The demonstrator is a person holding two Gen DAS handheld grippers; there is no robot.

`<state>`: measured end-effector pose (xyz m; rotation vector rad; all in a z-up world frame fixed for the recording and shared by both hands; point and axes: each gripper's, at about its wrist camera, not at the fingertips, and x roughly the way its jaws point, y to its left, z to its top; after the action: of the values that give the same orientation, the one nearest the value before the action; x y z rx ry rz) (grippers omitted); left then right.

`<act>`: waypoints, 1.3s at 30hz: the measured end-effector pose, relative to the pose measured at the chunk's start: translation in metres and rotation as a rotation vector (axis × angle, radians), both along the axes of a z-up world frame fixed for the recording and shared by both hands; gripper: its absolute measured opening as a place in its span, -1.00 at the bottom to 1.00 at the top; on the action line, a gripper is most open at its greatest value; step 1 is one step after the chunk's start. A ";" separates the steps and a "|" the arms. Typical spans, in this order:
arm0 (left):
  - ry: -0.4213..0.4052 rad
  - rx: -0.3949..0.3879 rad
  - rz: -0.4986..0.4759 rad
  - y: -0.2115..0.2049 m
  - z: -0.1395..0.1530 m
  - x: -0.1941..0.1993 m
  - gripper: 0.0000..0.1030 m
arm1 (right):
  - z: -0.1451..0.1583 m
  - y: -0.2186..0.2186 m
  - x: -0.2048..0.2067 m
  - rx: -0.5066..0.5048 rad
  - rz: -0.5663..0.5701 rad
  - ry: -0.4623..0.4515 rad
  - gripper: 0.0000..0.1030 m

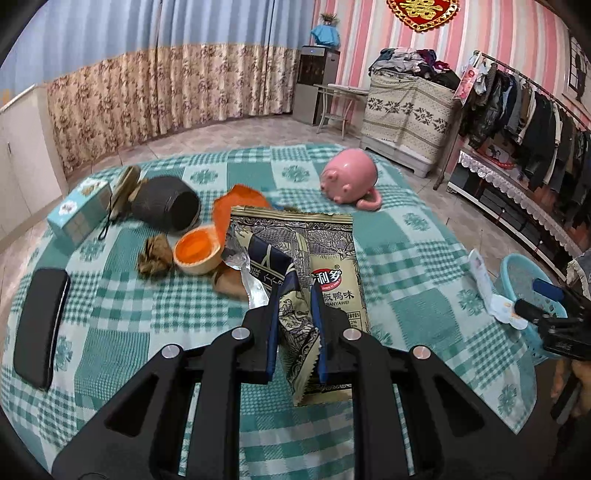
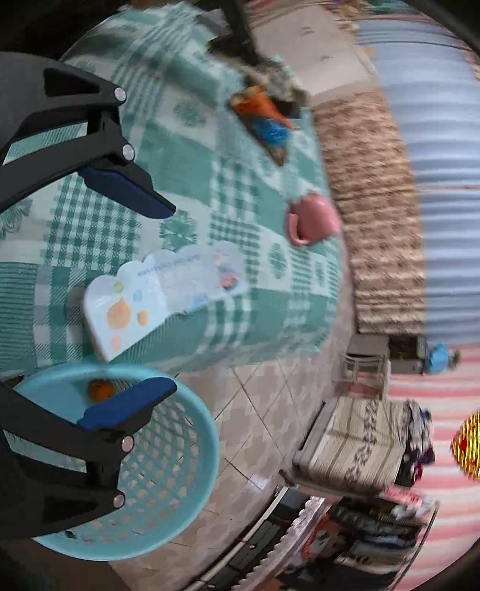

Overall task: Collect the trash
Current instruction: 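Carry the card and snack packet over the blue basket and release both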

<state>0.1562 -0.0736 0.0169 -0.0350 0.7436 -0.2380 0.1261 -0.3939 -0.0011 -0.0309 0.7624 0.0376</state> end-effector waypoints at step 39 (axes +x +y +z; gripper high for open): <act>-0.079 0.033 -0.140 -0.076 0.038 0.002 -0.71 | 0.082 -0.044 -0.010 0.184 -0.076 -0.222 -0.97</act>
<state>0.1584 -0.1499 0.0547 0.0576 0.6717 -0.3582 0.1158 -0.4382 0.0805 0.1672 0.5354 0.0313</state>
